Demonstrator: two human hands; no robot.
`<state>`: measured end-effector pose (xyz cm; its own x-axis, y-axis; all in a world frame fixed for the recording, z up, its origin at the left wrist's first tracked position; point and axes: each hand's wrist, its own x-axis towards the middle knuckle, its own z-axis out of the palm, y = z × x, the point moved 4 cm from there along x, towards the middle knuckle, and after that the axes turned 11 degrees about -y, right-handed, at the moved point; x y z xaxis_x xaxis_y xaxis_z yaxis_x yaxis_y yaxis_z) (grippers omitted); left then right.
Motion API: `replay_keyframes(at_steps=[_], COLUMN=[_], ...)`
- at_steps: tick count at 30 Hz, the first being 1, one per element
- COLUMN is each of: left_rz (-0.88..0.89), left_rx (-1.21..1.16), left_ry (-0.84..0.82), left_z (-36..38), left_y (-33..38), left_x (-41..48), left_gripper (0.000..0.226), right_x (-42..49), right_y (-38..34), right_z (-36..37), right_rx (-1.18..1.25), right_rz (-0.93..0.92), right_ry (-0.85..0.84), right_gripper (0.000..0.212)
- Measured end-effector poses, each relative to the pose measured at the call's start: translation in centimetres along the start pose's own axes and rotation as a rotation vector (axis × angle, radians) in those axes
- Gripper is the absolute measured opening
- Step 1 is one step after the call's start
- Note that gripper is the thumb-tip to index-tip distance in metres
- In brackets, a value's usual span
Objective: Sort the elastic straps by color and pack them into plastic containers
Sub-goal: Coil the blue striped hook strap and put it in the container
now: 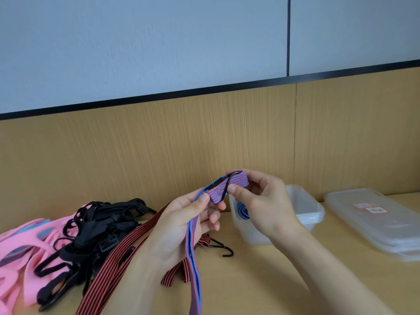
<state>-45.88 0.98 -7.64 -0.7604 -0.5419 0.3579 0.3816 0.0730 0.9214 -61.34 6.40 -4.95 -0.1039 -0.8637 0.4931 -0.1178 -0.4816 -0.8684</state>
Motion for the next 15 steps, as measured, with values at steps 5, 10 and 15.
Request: replay_keyframes(at_steps=[5,10,15], left_rz=[-0.003,-0.007,0.003], left_rx=[0.033,-0.016,-0.008], left_ry=[0.04,0.089,0.119], left_z=[-0.01,-0.04,0.05], left_y=[-0.11,-0.29,-0.36], left_x=[-0.03,0.07,0.21], left_gripper=[0.03,0.029,0.03], right_x=[0.01,0.04,-0.12], right_y=[0.43,0.59,0.36], right_z=[-0.06,0.04,0.48], right_rx=[0.029,0.057,0.017], right_rz=[0.02,0.023,0.018], right_ry=[0.019,-0.002,0.037], right_gripper=[0.018,0.014,0.01])
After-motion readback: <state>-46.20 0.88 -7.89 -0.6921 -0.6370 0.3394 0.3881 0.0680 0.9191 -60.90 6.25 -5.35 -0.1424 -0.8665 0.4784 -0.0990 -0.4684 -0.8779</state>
